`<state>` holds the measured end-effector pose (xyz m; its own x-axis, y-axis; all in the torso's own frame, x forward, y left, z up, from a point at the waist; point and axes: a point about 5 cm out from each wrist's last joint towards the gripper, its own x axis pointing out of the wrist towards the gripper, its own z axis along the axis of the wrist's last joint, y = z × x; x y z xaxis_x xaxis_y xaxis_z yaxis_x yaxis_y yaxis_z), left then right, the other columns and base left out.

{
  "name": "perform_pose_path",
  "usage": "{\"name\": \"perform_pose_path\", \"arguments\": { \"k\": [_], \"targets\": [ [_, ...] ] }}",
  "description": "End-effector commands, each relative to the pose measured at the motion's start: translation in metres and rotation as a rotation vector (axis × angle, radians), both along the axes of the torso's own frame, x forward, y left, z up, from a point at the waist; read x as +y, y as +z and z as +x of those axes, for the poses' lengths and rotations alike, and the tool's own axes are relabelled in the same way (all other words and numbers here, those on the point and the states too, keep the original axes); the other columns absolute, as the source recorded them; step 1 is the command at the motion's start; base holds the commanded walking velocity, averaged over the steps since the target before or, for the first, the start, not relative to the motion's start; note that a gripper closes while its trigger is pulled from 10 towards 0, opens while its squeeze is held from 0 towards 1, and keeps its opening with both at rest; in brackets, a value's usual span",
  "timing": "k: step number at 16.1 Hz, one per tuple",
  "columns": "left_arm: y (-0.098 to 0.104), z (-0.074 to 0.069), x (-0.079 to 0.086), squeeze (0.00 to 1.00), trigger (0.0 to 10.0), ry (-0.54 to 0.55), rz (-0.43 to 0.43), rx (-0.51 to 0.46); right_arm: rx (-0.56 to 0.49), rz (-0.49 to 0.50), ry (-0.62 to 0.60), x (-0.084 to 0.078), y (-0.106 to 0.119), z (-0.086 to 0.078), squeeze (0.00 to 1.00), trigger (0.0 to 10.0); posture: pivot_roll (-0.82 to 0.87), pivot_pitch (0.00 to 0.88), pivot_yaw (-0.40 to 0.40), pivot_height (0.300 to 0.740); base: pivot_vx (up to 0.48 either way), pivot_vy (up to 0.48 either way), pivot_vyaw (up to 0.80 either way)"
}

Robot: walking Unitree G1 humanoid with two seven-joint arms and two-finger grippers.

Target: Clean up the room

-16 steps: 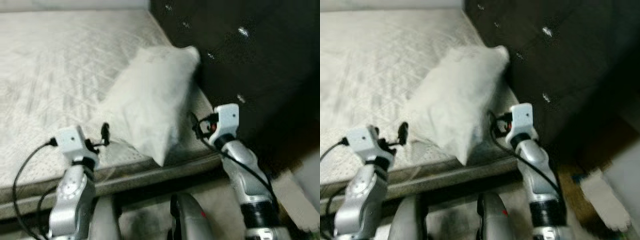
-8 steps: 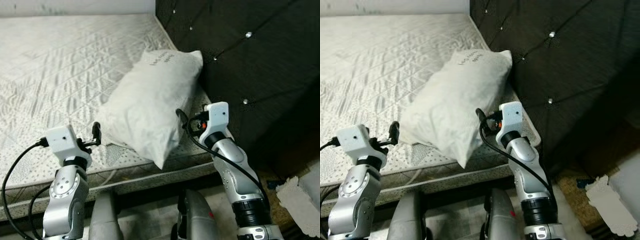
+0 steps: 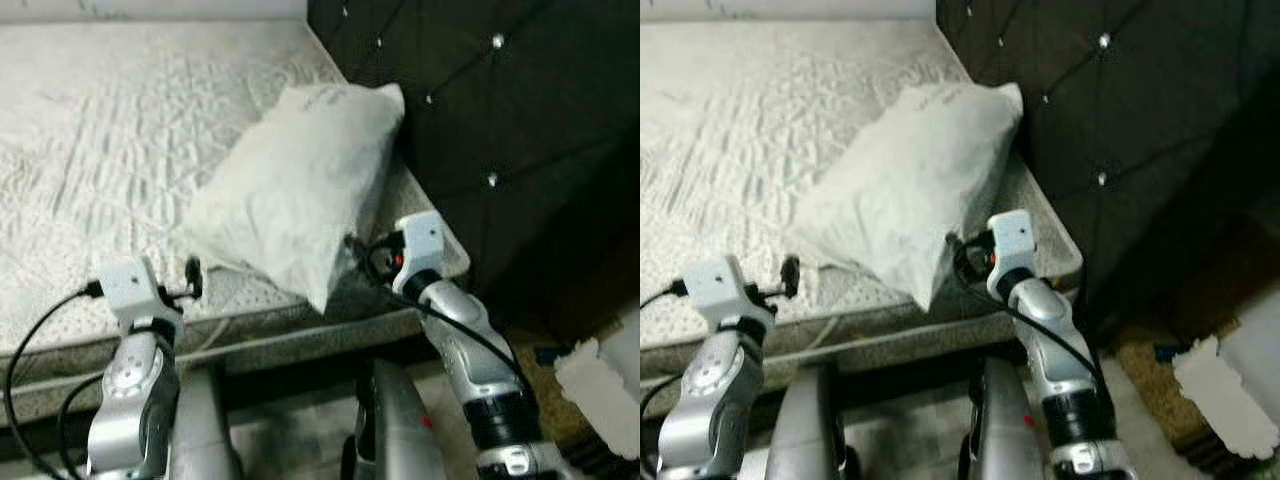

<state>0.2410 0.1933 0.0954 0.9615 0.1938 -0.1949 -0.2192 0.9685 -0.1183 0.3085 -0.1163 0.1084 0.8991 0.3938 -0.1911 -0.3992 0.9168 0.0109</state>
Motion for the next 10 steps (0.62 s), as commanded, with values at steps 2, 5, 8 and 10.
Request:
{"name": "perform_pose_path", "arguments": {
  "k": [2, 5, 8, 10],
  "targets": [
    [-0.005, -0.005, 0.005, 0.0, 10.0, 0.025, 0.028, 0.044, 0.036, -0.034, 0.072, 0.006, 0.0, 0.003, 0.0, 10.0, -0.05, 0.042, -0.059, 0.536, 0.0, 0.0, 0.0],
    [-0.01, -0.016, 0.018, 0.0, 10.0, 0.094, 0.056, 0.093, 0.093, -0.085, 0.13, 0.015, -0.006, 0.009, 0.0, 10.0, -0.04, 0.043, -0.059, 0.536, 0.0, 0.0, 0.0],
    [-0.012, -0.021, 0.022, 0.0, 10.0, 0.104, 0.066, 0.113, 0.166, -0.063, 0.159, 0.03, -0.008, 0.015, 0.0, 10.0, -0.03, 0.046, -0.061, 0.536, 0.0, 0.0, 0.0],
    [-0.01, -0.023, 0.023, 0.0, 10.0, 0.104, 0.071, 0.121, 0.235, -0.04, 0.208, 0.049, -0.009, 0.018, 0.0, 10.0, -0.02, 0.064, -0.06, 0.536, 0.0, 0.0, 0.0]
  ]
}}
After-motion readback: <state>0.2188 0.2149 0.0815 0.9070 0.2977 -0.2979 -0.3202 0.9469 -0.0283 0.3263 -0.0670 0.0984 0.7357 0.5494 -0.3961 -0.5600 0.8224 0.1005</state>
